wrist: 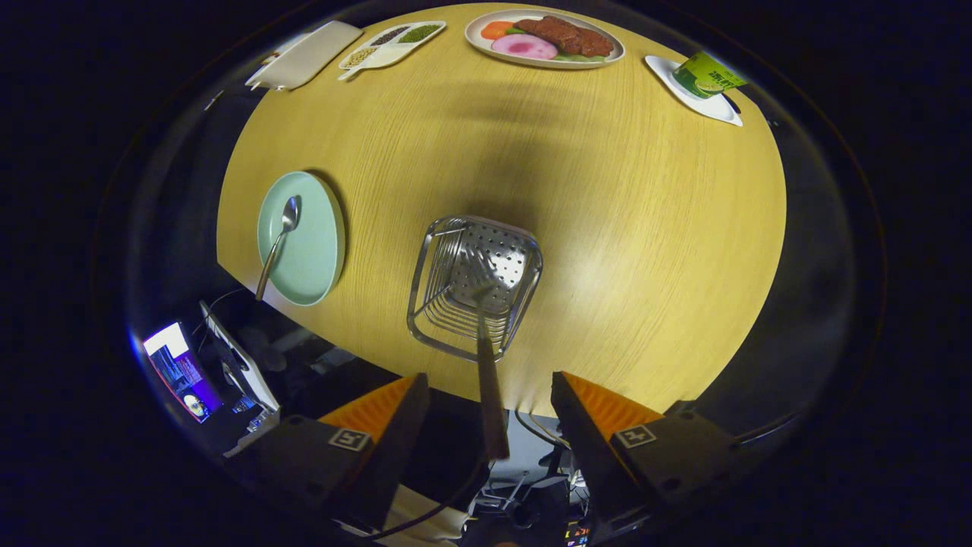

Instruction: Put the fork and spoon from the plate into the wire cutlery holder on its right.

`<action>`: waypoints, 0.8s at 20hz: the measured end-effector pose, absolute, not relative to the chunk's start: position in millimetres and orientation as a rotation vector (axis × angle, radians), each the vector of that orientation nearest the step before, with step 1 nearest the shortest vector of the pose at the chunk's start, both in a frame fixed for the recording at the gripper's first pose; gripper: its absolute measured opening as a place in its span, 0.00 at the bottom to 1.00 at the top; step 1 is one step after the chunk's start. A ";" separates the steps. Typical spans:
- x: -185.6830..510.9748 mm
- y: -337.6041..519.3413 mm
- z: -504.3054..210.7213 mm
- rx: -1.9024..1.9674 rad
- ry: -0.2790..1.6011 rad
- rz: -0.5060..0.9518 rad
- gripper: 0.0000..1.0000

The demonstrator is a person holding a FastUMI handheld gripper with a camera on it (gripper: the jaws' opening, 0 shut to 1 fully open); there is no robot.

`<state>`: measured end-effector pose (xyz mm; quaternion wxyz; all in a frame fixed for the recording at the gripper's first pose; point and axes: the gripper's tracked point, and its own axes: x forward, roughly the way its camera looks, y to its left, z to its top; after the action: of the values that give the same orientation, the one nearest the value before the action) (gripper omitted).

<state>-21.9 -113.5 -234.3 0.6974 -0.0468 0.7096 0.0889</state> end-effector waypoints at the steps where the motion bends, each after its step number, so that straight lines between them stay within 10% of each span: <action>1: -18.7 -114.3 -227.4 -0.087 1.551 0.194 0.99; 16: 10.0 3.2 -87.9 0.070 0.880 0.274 0.99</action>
<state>10.0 3.2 -87.9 0.8950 0.0335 0.4246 0.1324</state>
